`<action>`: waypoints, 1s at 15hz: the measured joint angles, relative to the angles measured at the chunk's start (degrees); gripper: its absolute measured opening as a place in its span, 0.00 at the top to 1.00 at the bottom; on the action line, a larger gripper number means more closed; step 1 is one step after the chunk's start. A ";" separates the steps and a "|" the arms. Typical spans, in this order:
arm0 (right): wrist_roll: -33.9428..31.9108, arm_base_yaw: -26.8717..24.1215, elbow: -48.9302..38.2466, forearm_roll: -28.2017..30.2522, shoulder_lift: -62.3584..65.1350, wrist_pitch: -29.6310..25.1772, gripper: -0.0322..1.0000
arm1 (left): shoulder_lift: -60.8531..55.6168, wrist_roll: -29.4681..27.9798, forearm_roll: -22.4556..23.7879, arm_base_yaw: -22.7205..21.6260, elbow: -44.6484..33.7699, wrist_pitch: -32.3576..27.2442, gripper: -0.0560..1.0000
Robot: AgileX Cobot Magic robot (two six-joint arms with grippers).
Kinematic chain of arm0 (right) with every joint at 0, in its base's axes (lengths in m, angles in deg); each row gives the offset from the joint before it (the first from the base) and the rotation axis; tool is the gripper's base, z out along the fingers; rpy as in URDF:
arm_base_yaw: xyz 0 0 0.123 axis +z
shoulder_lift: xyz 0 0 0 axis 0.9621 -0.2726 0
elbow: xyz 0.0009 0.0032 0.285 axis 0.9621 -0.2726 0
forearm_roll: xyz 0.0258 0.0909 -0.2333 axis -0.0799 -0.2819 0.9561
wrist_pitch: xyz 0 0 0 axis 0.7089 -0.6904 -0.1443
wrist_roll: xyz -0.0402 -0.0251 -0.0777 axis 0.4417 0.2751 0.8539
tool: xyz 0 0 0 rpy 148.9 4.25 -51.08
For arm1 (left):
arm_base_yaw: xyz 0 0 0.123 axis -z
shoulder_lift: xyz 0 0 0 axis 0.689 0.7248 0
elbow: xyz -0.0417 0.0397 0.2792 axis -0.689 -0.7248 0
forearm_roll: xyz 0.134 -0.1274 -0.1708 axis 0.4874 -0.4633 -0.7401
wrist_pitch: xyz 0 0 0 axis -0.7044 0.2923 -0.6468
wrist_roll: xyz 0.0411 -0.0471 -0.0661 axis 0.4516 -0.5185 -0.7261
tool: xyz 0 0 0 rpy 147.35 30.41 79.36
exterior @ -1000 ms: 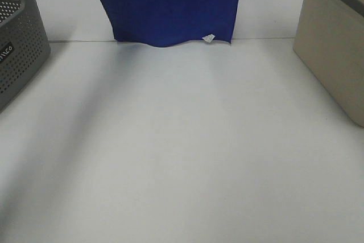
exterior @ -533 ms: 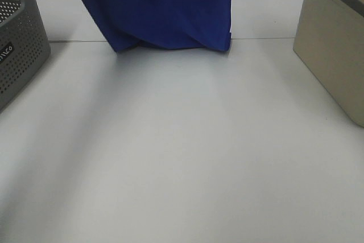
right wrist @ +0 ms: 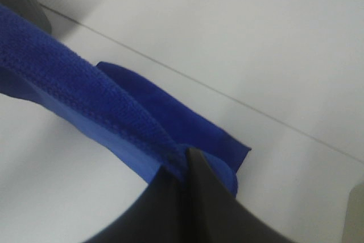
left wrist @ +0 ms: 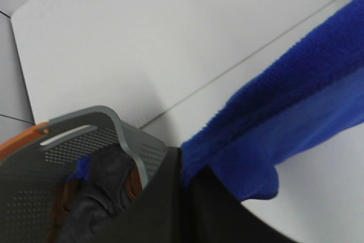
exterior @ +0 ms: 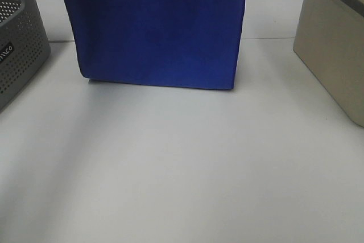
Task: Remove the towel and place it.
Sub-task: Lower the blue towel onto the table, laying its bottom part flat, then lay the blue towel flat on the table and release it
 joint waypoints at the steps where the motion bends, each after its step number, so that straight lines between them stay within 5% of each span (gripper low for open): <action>1: -0.11 0.00 -4.01 -0.92 1.83 0.00 0.95 | -3.09 -0.11 -1.26 0.00 -4.98 0.00 0.95; 7: 2.92 0.11 -28.65 -3.67 17.76 0.11 0.95 | -17.65 0.63 -10.26 0.17 -29.62 0.23 0.95; 15: 4.18 0.17 -51.17 -5.44 30.60 0.52 0.95 | -31.97 0.80 -20.51 1.49 -50.65 0.63 0.95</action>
